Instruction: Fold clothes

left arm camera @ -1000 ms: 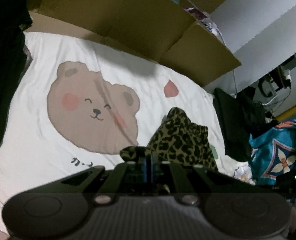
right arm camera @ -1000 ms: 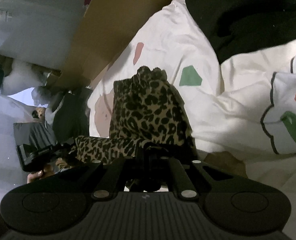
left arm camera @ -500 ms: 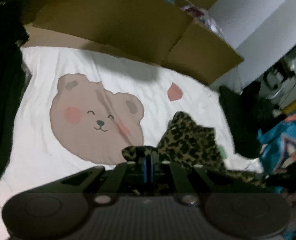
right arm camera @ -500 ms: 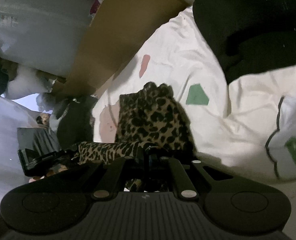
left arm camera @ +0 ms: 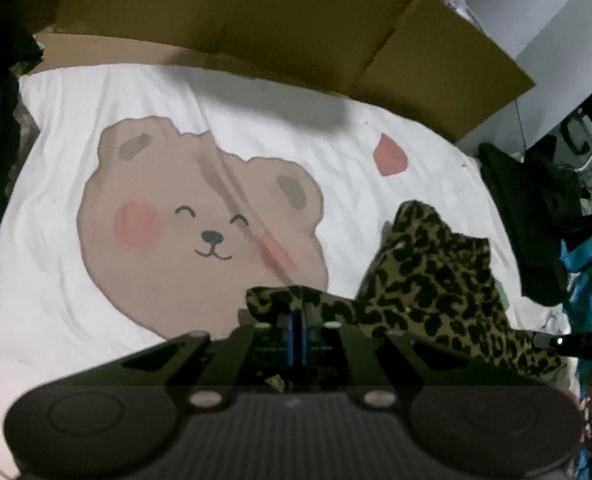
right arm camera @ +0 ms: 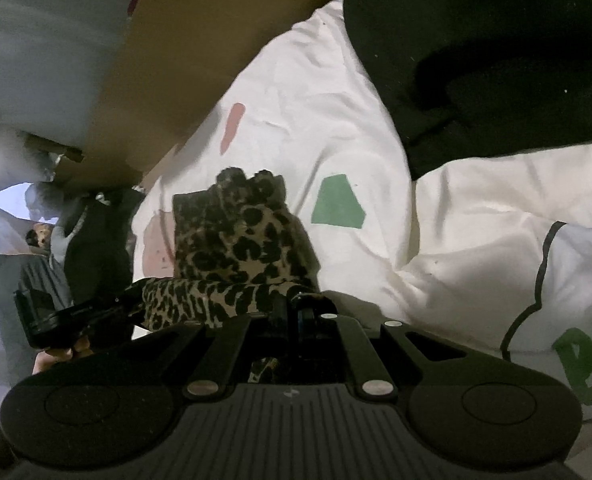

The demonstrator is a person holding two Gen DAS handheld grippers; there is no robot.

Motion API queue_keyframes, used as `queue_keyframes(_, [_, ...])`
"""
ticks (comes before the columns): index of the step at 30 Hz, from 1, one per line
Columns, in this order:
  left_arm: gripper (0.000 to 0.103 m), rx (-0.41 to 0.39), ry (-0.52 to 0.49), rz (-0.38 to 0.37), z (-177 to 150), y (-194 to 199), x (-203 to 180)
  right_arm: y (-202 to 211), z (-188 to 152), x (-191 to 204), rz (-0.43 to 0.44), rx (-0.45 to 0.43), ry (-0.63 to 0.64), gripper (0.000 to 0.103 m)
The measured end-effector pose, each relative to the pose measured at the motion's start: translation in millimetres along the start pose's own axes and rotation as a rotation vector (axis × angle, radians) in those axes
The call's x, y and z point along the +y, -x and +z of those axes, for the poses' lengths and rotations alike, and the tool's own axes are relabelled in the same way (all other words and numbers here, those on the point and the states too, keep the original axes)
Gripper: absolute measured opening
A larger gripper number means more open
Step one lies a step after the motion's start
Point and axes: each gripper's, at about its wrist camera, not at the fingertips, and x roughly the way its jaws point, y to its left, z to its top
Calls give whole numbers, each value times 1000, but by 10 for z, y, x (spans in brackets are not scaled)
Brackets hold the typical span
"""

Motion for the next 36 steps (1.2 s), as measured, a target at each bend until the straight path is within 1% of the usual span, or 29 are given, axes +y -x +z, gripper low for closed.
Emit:
queue_keyframes(6, [4, 15, 14, 19, 2, -185, 16, -143, 21, -95, -20, 11, -23, 4])
queue_keyframes(9, [9, 31, 39, 3, 3, -194, 27, -129, 21, -111, -4, 18, -38, 7])
queue_keyframes(10, [16, 32, 48, -5, -5, -178, 42, -114, 14, -116, 6, 20, -43, 10])
queue_keyframes(11, [20, 32, 54, -13, -16, -162, 56, -97, 6, -122, 17, 22, -48, 19])
queue_keyframes(12, [22, 33, 60, -20, -26, -147, 70, -81, -3, -128, 28, 25, -53, 23])
queue_keyframes(13, [27, 36, 61, -25, -40, -133, 78, -68, -17, -128, 34, 28, -56, 30])
queue_keyframes(14, [28, 40, 59, -27, -57, -120, 84, -59, -35, -123, 39, 32, -56, 35])
queue_keyframes(18, [30, 43, 49, -16, -138, -45, 86, -25, -109, -104, 53, 47, -62, 36])
queue_keyframes(19, [32, 43, 48, -13, -159, -21, 85, -9, -125, -106, 59, 48, -66, 39])
queue_keyframes(20, [35, 42, 47, -9, -181, 3, 85, 6, -142, -105, 67, 47, -67, 43])
queue_keyframes(23, [38, 43, 44, -16, -239, 69, 61, 36, -191, -98, 88, 44, -67, 43])
queue_keyframes(25, [38, 51, 34, -23, -287, 86, 37, 24, -220, -85, 87, 47, -62, 43])
queue_keyframes(28, [40, 80, 8, -22, -384, 47, -20, -10, -276, -51, 82, 50, -43, 43])
queue_keyframes(33, [39, 123, -45, -36, -517, -62, -151, -64, -342, 12, 81, 47, -12, 43])
queue_keyframes(36, [39, 127, -85, -17, -564, -105, -226, -91, -371, 69, 64, 42, 23, 43])
